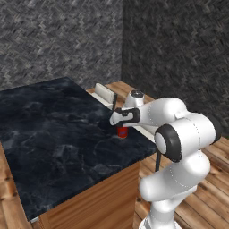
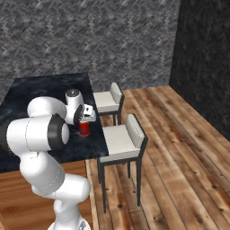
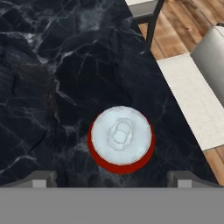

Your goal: Four empty soda cans are scattered around the kitchen. Gather all the cans and cluster them next to the stove for recycling.

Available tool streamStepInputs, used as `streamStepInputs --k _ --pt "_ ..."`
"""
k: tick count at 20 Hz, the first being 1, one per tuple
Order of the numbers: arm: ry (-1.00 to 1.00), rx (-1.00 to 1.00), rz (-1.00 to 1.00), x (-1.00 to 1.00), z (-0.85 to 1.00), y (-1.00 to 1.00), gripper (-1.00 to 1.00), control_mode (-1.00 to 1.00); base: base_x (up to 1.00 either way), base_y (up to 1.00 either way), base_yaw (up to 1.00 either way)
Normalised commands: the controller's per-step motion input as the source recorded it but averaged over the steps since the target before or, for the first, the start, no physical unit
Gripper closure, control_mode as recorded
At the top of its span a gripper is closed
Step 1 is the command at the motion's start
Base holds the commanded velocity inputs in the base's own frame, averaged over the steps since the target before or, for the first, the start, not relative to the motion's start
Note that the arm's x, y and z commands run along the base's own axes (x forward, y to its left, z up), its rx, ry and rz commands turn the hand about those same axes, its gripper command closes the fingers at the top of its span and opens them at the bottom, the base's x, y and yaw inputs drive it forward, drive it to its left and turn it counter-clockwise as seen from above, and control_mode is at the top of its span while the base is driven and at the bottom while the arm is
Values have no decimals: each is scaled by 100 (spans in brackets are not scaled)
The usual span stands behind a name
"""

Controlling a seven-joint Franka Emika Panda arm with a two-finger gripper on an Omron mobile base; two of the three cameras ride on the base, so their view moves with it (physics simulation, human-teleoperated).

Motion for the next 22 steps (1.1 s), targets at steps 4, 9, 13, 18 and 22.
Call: streamStepInputs --k 4,9,13,18,22 --pt "0 0 0 9 -6 0 -100 -100 0 0 0" --pt "0 0 0 12 -5 3 -100 -100 0 0 0" --pt "0 0 0 14 -3 5 -100 -100 0 0 0" --pt "0 0 0 11 -4 1 -100 -100 0 0 0" --pt "0 0 0 10 -5 0 -100 -100 0 0 0"
